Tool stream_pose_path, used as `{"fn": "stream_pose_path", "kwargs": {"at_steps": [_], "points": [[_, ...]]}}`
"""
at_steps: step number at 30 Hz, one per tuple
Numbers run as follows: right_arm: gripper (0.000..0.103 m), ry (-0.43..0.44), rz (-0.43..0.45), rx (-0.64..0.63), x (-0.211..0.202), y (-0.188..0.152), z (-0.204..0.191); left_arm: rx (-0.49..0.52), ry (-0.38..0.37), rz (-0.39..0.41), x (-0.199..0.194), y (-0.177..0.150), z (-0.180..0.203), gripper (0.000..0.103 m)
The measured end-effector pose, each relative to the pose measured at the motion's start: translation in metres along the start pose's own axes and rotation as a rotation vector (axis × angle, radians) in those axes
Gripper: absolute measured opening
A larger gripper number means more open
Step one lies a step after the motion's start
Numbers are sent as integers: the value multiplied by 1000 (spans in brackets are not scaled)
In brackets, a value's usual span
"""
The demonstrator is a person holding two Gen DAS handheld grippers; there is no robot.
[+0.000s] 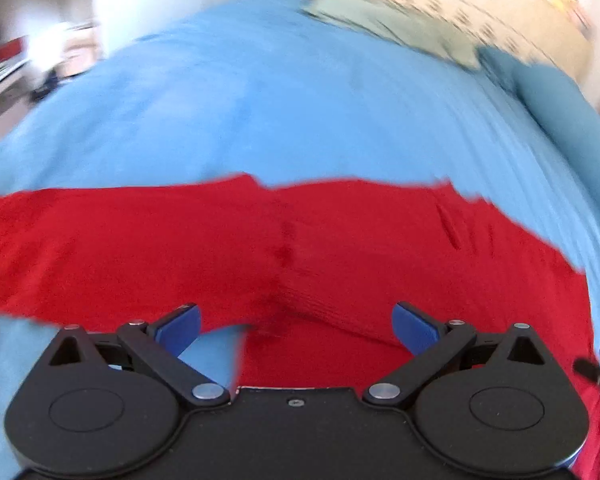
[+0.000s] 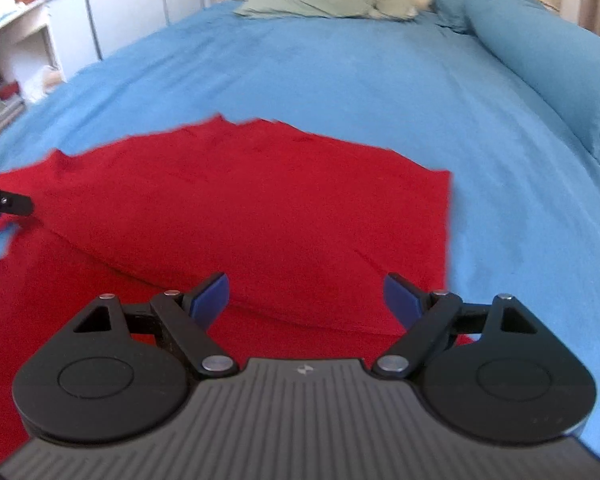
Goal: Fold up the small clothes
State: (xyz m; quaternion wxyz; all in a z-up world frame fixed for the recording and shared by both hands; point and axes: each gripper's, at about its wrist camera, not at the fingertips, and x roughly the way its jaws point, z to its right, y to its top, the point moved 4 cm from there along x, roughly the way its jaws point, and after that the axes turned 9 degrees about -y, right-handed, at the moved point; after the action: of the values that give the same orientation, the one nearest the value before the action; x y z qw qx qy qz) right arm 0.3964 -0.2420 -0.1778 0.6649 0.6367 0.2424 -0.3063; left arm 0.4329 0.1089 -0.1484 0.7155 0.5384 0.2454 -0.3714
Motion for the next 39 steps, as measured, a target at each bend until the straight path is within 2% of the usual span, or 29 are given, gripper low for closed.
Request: {"fn": "stream_pose_path", "kwargs": {"at_steps": [5, 9, 13, 15, 19, 21, 24, 28, 31, 33, 35, 39], "points": [[102, 67, -6, -2, -15, 13, -42, -182, 73, 68, -45, 0, -68, 103], [102, 105, -11, -10, -18, 16, -83, -342, 85, 121, -72, -6, -137, 100], [102, 128, -24, -4, -13, 18, -123, -427, 138, 179, -97, -6, -200, 96], [102, 127, -37, 5, -10, 18, -141, -463, 155, 199, -100, -3, -227, 87], [102, 77, -69, 36, -6, 13, -174, -560, 154, 220, -97, -2, -278, 76], [102, 48, -75, 52, -6, 11, -191, -580, 136, 212, -94, -1, -301, 63], [102, 4, -84, 61, -6, 12, -216, -586, 111, 190, -85, 2, -320, 60], [102, -40, -82, 76, -11, 18, -243, -586, 85, 202, -82, 9, -333, 55], [102, -60, -82, 104, -11, 22, -257, -581, 93, 205, -81, 15, -343, 39], [102, -64, -88, 127, -9, 26, -263, -579, 113, 200, -81, 17, -348, 19], [102, -67, -88, 138, -6, 28, -267, -575, 127, 195, -80, 18, -351, 8], [102, -77, -74, 142, -1, 33, -268, -513, 152, 195, -83, 22, -341, 5]]}}
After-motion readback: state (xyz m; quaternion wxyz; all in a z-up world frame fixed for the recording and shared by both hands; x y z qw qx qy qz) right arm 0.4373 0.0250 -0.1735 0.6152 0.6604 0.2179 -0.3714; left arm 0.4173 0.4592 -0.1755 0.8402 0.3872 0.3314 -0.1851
